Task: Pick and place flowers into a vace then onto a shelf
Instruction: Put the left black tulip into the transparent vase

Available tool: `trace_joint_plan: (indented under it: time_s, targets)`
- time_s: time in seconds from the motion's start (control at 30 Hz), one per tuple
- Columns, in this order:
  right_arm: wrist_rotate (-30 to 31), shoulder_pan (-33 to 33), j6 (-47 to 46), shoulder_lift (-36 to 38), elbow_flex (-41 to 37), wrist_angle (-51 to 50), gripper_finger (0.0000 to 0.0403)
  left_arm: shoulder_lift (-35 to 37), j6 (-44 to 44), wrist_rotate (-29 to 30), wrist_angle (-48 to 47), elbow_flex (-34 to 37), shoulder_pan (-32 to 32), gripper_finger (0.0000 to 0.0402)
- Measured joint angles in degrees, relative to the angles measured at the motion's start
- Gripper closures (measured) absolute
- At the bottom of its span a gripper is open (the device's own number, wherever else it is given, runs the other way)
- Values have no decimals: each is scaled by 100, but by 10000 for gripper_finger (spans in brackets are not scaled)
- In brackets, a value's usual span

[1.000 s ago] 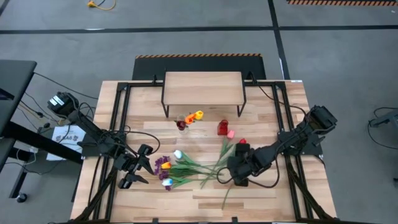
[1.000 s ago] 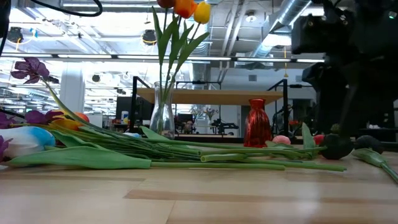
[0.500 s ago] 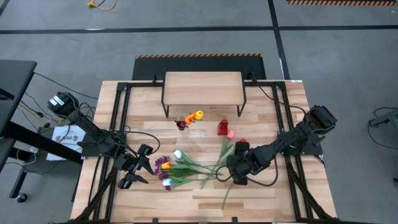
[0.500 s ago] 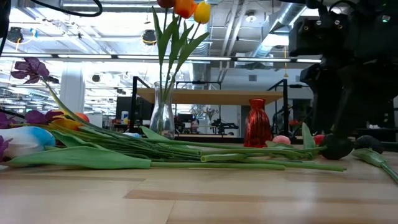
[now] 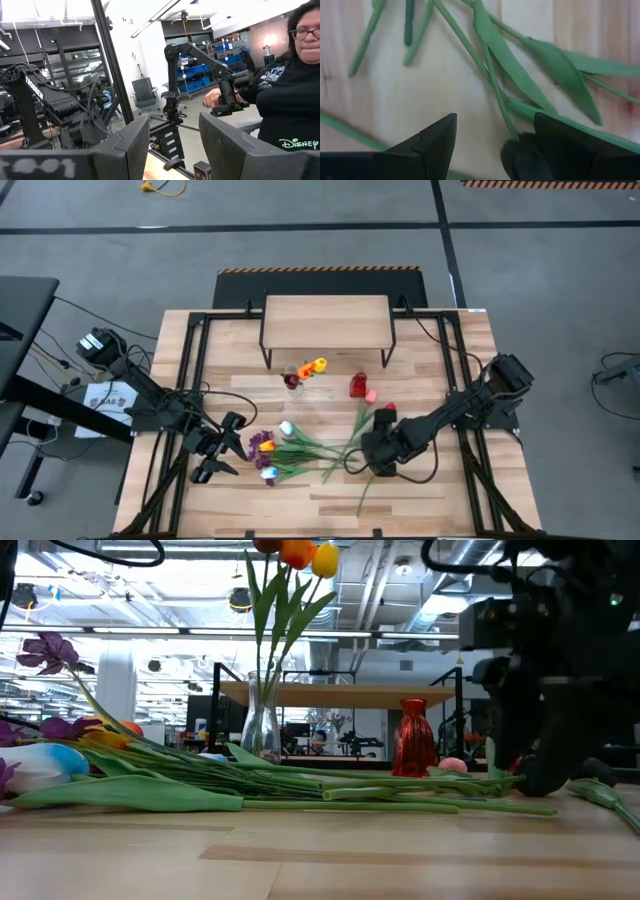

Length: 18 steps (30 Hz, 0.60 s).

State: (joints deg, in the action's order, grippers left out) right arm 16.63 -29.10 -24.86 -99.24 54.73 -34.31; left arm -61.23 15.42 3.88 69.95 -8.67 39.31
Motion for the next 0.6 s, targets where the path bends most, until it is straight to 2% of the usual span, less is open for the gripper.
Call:
trace_joint_plan:
  time_s: [0.6]
  targets:
    - [160, 0, -7, -120, 7, -17, 149, 0, 0, 144, 2, 0, -2, 239]
